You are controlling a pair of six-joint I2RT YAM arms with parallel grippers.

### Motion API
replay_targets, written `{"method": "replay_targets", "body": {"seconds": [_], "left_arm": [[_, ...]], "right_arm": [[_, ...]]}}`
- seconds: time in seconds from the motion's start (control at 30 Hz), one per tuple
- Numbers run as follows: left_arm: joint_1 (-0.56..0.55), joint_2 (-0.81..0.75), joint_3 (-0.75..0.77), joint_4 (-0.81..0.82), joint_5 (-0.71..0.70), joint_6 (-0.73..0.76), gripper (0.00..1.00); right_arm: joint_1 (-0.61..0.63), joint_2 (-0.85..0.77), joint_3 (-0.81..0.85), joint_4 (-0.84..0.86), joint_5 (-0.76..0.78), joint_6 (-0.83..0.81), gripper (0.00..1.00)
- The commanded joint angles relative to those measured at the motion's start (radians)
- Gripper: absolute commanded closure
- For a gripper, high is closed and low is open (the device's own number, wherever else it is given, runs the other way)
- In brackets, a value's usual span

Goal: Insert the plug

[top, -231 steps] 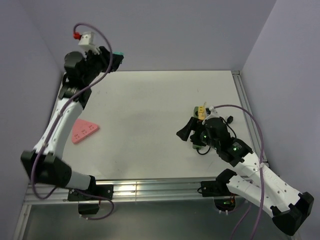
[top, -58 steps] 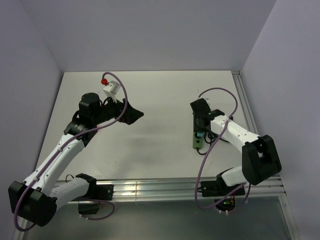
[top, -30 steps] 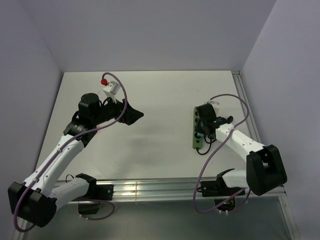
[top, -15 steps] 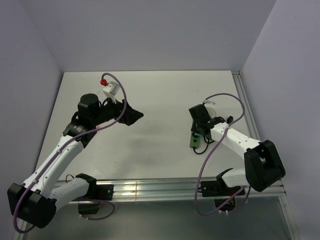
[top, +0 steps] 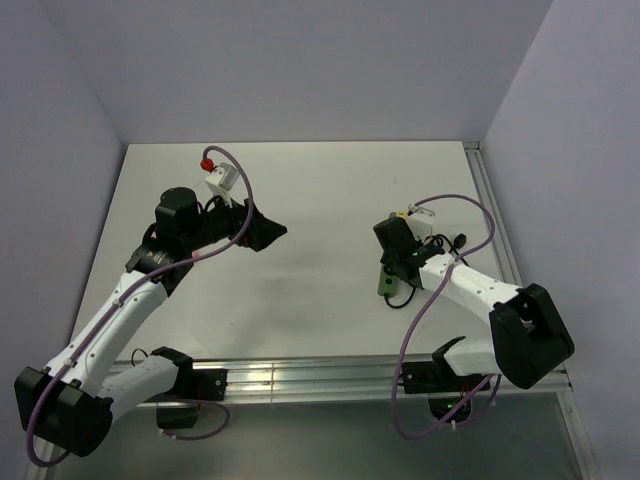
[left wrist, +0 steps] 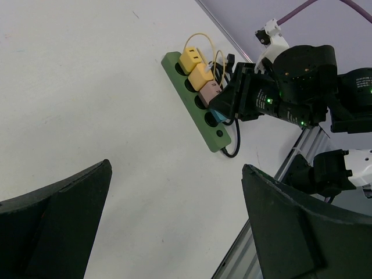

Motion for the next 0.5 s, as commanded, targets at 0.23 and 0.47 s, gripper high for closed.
{"method": "replay_targets", "body": {"seconds": [0.23,0.47], "left_arm": [[-0.001,-0.023,-0.004,0.048,0.032,0.007,0.01],[-0.001,-0.025,-0.005,0.051,0.039,0.007,0.0]], "right_arm": [[0.058,0.219,-0.114,0.072,-0.298,0.171,1.0],[0.081,0.29,-0.24,0.255,-0.321,0.234,1.0]]}}
